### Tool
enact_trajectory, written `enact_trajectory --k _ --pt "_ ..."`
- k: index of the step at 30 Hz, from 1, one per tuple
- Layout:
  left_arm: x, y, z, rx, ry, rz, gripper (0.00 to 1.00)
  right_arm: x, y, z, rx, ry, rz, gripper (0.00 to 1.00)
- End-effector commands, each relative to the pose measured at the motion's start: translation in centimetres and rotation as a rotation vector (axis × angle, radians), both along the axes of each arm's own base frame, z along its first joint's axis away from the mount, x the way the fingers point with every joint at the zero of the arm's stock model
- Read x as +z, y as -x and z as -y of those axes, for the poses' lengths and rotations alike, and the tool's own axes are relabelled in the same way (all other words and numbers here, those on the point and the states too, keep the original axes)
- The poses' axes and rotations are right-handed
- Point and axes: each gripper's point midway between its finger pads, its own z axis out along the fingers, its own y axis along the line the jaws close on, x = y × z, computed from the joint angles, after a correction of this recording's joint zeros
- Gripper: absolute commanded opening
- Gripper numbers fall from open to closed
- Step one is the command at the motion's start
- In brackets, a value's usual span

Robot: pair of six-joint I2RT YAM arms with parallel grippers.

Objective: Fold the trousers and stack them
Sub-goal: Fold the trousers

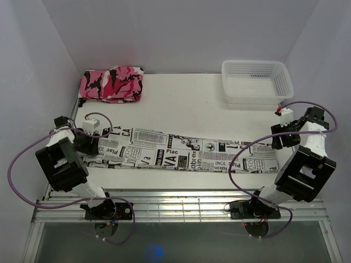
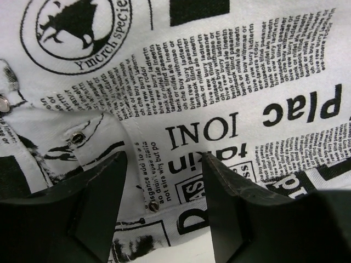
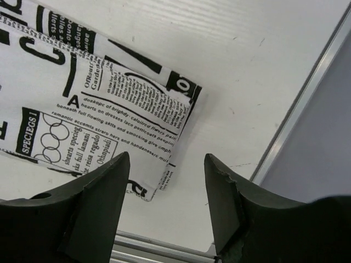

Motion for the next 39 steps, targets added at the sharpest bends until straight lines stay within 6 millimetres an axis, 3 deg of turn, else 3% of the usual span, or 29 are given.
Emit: enact_trajectory --k 1,15,27,29,30,33,35,39 --pt "1.1 0.1 0.4 -0.021 -0.008 0.056 0.68 -1.1 1.5 -0.5 -0.128 -0.057 -0.045 0.63" --pt "-0.6 2.4 0.6 -0.004 -0.027 -0.018 0.71 -6.5 1.1 -0.6 -0.208 -0.141 -0.080 0.56" --pt "-0.4 2.5 0.3 -0.013 -0.055 -0.010 0.71 -8.8 1.4 -0.9 -0.222 -0.177 -0.130 0.55" --pt "-0.4 2.5 0.2 -0.012 -0.056 -0.013 0.71 -8.6 1.4 -1.2 -0.215 -0.198 -0.130 0.49" --pt "-0.4 2.5 0.2 -0.011 -0.054 -0.012 0.71 -8.3 1.4 -1.5 -0.209 -0.209 -0.131 0.36" --pt "-0.4 2.4 0.1 -0.011 -0.056 -0.013 0.71 -7.2 1.2 -2.2 -0.189 -0.248 -0.114 0.13" --pt "-0.4 2.3 0.1 -0.012 -0.056 -0.013 0.72 -5.9 1.1 -2.8 -0.174 -0.275 -0.097 0.08" --pt "-0.5 2.3 0.0 -0.012 -0.056 -0.016 0.71 -3.6 0.8 -3.0 -0.160 -0.286 -0.071 0.08"
